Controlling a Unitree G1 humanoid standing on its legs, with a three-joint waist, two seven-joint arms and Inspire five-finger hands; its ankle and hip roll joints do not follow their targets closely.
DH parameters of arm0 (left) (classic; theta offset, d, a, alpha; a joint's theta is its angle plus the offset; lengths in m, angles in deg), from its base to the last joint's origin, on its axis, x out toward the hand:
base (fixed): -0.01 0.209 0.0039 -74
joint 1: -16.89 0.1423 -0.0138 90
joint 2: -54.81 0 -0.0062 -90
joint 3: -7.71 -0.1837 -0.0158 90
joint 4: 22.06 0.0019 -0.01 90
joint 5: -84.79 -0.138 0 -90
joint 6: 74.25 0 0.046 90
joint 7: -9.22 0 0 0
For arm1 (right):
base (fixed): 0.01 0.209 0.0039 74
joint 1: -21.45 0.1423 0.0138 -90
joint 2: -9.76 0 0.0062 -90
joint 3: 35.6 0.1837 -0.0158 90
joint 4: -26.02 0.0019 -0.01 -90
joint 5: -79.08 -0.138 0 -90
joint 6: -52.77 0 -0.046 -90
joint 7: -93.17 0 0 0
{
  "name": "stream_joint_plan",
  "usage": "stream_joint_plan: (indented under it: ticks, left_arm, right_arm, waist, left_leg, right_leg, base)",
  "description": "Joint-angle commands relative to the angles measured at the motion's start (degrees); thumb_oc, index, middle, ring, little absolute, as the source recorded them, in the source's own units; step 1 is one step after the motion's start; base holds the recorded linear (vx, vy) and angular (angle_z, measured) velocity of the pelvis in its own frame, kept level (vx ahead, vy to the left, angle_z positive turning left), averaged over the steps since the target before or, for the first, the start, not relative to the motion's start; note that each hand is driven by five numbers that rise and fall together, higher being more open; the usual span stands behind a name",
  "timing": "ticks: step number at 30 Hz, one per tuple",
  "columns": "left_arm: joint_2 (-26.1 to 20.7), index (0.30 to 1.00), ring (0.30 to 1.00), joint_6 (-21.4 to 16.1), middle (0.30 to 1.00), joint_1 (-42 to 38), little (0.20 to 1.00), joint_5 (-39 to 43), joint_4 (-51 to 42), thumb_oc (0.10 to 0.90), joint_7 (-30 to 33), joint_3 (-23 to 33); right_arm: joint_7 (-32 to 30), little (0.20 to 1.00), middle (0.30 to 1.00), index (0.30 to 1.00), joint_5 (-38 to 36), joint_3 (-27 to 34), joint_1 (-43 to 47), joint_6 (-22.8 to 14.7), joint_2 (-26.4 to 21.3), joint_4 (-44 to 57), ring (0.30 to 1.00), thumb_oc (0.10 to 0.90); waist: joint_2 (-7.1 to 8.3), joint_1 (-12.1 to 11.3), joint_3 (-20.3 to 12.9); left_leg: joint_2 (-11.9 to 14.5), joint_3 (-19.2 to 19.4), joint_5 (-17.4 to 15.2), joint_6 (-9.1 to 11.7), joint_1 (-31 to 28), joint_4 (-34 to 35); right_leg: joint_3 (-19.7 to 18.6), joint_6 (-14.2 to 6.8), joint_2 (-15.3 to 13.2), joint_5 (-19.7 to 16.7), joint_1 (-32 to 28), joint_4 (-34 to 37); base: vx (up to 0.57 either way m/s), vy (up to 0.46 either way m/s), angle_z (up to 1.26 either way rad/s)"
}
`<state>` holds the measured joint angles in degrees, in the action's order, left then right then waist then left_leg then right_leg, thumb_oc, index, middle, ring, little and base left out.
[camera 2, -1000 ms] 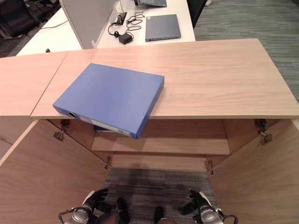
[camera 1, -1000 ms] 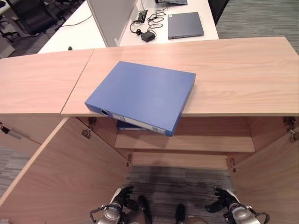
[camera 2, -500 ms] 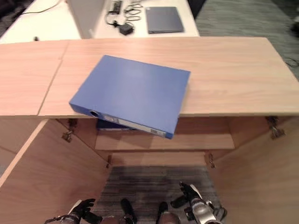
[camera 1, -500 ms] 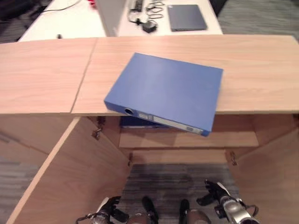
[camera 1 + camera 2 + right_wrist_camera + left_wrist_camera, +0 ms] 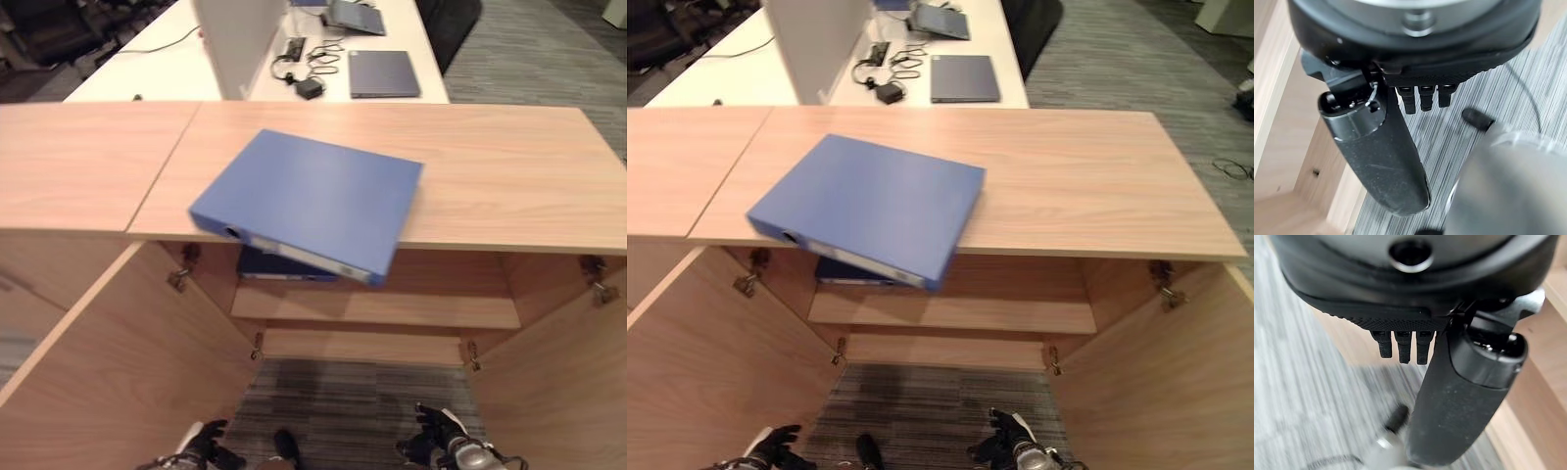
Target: Put the empty folder in the office cabinet
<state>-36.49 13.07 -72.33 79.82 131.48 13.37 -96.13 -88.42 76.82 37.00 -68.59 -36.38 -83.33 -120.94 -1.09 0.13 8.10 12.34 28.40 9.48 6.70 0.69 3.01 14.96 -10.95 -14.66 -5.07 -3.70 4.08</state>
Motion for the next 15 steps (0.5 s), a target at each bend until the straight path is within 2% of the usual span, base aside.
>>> stream_joint_plan:
  ticks: [1, 2, 6, 7, 9, 11, 12, 13, 14, 15]
  left_arm:
    - [-3.47, 0.9, 0.9, -0.69, 0.9, -3.49, 0.9, -1.53, 0.28, 0.8, 0.0, -0.47]
    - [-3.08, 0.9, 0.9, -0.47, 0.9, -2.85, 0.9, -1.71, 0.21, 0.8, -0.26, -0.79]
    - [-2.62, 0.9, 0.9, -0.28, 0.9, -1.6, 0.9, -1.76, -0.79, 0.8, -0.59, -0.93]
    - [-2.21, 0.9, 0.9, -0.15, 0.9, -0.96, 0.9, -1.6, -1.11, 0.8, -0.78, -0.98]
    - [-1.82, 0.9, 0.9, -0.06, 0.9, -0.51, 0.9, -1.25, -1.58, 0.8, -0.86, -0.88]
    - [-1.4, 0.9, 0.9, -0.04, 0.9, -0.47, 0.9, -0.92, -2.04, 0.8, -0.74, -1.17]
    - [-1.25, 0.9, 0.9, 0.01, 0.9, -0.88, 0.9, -0.57, -2.69, 0.8, -0.76, -1.51]
    - [-1.3, 0.9, 0.9, 0.04, 0.9, -1.0, 0.9, -0.52, -3.09, 0.8, -0.82, -1.68]
    - [-1.21, 0.9, 0.9, 0.0, 0.9, -1.14, 0.9, -0.23, -3.53, 0.8, -0.82, -1.75]
    - [-0.9, 0.9, 0.9, -0.17, 0.9, -1.13, 0.9, 0.05, -3.64, 0.8, -0.59, -1.9]
  right_arm:
    - [-0.4, 0.9, 0.9, 0.9, 1.16, 0.64, 4.27, -1.73, -2.69, 3.14, 0.9, 0.8]
    - [-0.38, 0.9, 0.9, 0.9, 1.29, 0.43, 4.05, -1.73, -3.41, 3.15, 0.9, 0.8]
    - [-0.33, 0.9, 0.9, 0.9, 1.2, 0.57, 3.43, -1.82, -4.22, 3.14, 0.9, 0.8]
    - [-0.24, 0.9, 0.9, 0.9, 1.01, 0.75, 2.94, -1.9, -4.66, 2.8, 0.9, 0.8]
    - [-0.21, 0.9, 0.9, 0.9, 0.96, 0.86, 2.11, -1.97, -5.05, 2.3, 0.9, 0.8]
    - [-0.42, 0.9, 0.9, 0.9, 0.69, 1.29, 1.35, -2.03, -5.25, 1.87, 0.9, 0.8]
    - [-0.55, 0.9, 0.9, 0.9, 0.0, 1.9, 0.78, -2.02, -5.29, 1.47, 0.9, 0.8]
    - [-0.65, 0.9, 0.9, 0.9, -0.22, 2.11, 0.62, -1.88, -5.15, 1.14, 0.9, 0.8]
    - [-0.73, 0.9, 0.9, 0.9, -0.32, 2.08, 0.84, -1.82, -5.18, 0.98, 0.9, 0.8]
    - [-0.85, 0.9, 0.9, 0.9, -0.43, 1.93, 0.92, -1.84, -5.2, 0.81, 0.9, 0.8]
  waist:
    - [-0.93, 0.81, 4.63]
    - [-1.57, 1.0, 5.03]
    - [-2.46, 1.44, 5.56]
    - [-2.76, 1.61, 5.86]
    - [-2.91, 1.57, 6.22]
    - [-2.98, 1.53, 6.81]
    - [-2.26, 2.08, 7.13]
    - [-1.59, 2.32, 7.42]
    - [-1.13, 1.73, 7.53]
    - [-0.6, 1.01, 7.74]
  left_leg:
    - [6.69, -1.32, -0.43, 6.03, -3.3, -5.28]
    - [8.52, -1.84, 2.05, 6.93, -3.45, -5.69]
    - [10.75, -2.44, 4.6, 7.88, -3.67, -6.4]
    - [12.27, -2.92, 5.89, 8.11, -3.62, -7.69]
    - [13.29, -3.5, 6.92, 8.2, -3.25, -9.17]
    - [14.54, -4.0, 9.54, 8.3, -2.24, -11.07]
    - [15.67, -1.43, 10.05, 8.05, -1.22, -14.05]
    - [15.33, -0.78, 8.81, 7.7, -0.84, -16.45]
    - [13.53, -2.14, 7.2, 7.0, 0.37, -18.83]
    - [10.66, -4.89, 5.0, 6.21, 2.29, -20.7]
  right_leg:
    - [-0.51, -0.7, -1.0, 7.91, -1.99, -4.95]
    - [-0.43, 0.35, 0.89, 9.13, -2.84, -4.91]
    - [0.11, 1.5, 3.25, 10.29, -4.38, -4.03]
    - [0.33, 2.49, 4.96, 11.11, -5.91, -2.96]
    - [0.86, 3.37, 6.38, 11.88, -7.45, -1.84]
    - [1.66, 4.19, 7.39, 12.54, -9.17, -1.03]
    - [2.92, 5.31, 7.86, 13.18, -10.07, -0.64]
    - [3.31, 5.87, 7.85, 13.59, -10.59, -0.64]
    - [2.84, 6.35, 8.05, 13.34, -10.43, -0.63]
    - [2.36, 6.64, 7.89, 13.35, -10.42, -0.71]
  base:
    - [0.01, -0.32, 0.06]
    - [0.0, -0.163, 0.0]
    - [0.0, -0.192, 0.07]
    - [0.01, -0.24, 0.11]
    - [0.0, -0.25, 0.1]
    - [-0.01, -0.224, 0.21]
    - [0.0, -0.274, 0.36]
    - [0.0, -0.296, 0.89]
    - [-0.01, -0.207, 0.74]
    - [-0.05, -0.177, 0.23]
